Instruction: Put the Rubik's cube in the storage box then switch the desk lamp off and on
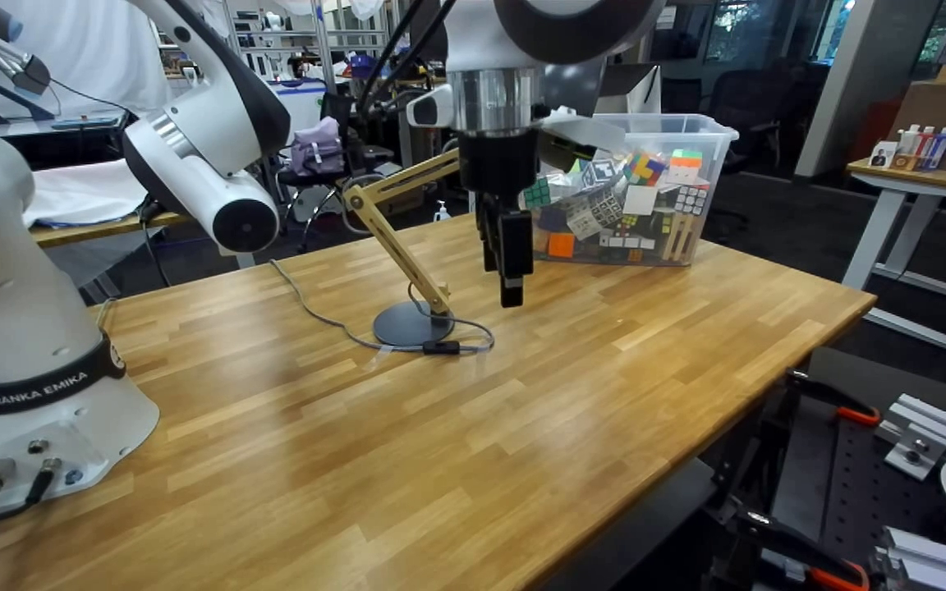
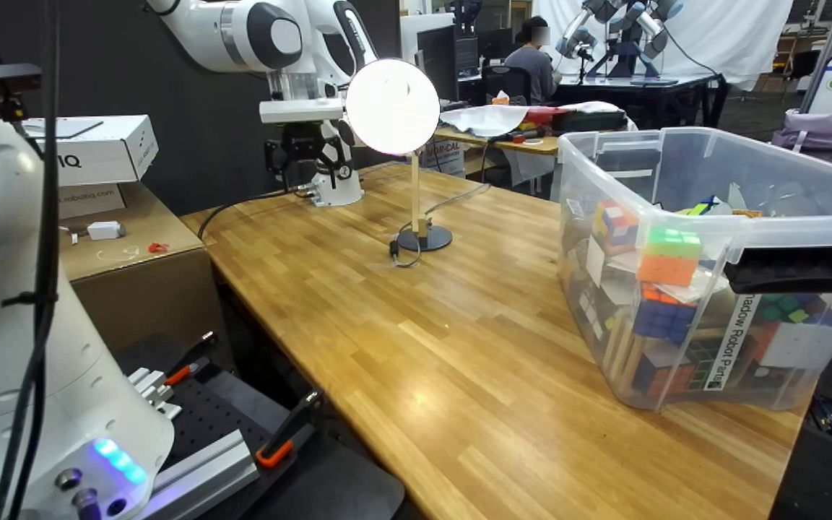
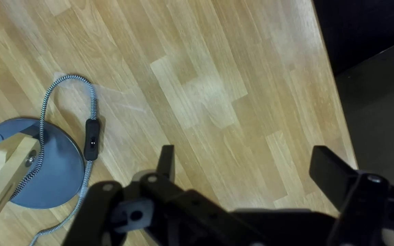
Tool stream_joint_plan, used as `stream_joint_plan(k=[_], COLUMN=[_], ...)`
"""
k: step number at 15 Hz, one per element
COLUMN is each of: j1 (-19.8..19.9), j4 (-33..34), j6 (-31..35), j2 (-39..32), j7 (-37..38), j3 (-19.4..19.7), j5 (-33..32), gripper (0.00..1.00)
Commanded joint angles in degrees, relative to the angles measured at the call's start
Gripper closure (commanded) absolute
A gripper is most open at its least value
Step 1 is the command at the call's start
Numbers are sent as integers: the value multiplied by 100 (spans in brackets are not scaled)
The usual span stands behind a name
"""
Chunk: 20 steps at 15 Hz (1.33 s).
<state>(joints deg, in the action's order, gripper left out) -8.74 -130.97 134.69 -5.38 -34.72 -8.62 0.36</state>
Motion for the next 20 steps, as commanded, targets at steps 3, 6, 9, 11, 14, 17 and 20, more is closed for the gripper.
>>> stream_joint_plan(k=[3,6,9,11,14,17,20], j1=[90,61,85,132,231,297,311], j4=[360,573,877,1072,1316,1522,1694], j6=[-598,-545,-387,-292,-174,-70,-79], j2=[-214,-434,-752,-1003,-1340,-1650,-1861], j7=[-586,-475,-382,-305,-212,-81,56], j3=[-77,-127,-144,-112,-71,-56,-73], j5=[78,61,-16,-34,-45,-97,-122], gripper=[40,62,81,95,100,100,100])
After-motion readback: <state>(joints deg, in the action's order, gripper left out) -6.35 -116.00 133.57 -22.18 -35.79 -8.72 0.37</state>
